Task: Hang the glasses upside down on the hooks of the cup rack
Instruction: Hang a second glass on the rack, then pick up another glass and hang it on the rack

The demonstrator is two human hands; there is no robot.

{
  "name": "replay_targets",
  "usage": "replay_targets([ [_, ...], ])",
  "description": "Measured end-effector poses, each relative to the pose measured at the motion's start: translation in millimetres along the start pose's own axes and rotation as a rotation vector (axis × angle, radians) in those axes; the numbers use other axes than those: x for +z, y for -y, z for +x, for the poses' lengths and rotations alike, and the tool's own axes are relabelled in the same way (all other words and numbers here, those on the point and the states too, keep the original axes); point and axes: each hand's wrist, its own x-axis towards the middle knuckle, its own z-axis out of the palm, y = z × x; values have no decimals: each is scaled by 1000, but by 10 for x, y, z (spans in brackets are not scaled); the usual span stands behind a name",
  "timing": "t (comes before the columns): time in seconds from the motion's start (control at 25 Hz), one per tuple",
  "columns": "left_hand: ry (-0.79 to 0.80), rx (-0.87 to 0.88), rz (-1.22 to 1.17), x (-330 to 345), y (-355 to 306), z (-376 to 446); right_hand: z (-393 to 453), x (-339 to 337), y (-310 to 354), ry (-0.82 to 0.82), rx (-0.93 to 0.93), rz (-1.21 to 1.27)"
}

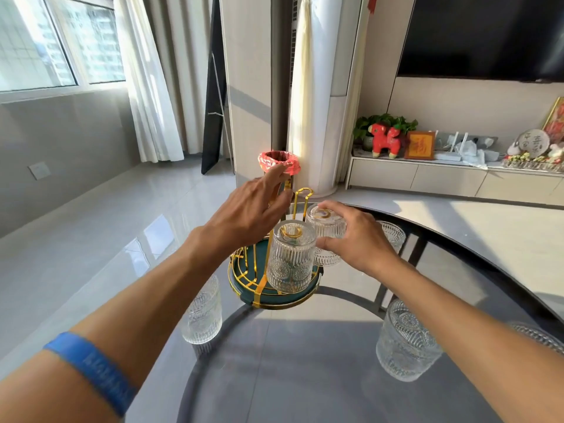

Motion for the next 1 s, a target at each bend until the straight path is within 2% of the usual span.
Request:
replay_targets([
  [0.36,9,-109,-10,83,-143,-78,-191,-74,-47,141,95,66],
  [0.44,-108,-75,-9,128,-330,-293,-475,-229,-88,114,134,80],
  [0.52,-201,-17,-102,234,-577,-639,-791,-430,-161,76,126,-66],
  [0.6,-142,-13,-164,430,-797,-1025,-1070,-646,-230,167,154,-237],
  [0.72,28,-125,-208,675,-998,-1389,-1332,-797,-237,505,249,-347],
  [0.76,67,-171,-215,712,-1040,-1435,-1391,-784,-218,549,251,-397],
  [0.88,89,-323,-307,653,-1100,-1462,-1482,-723,-111,435,260,-487],
  [1.0,110,-379,-377,508,-1083,-1475,-1515,-712,51,406,303,-332],
])
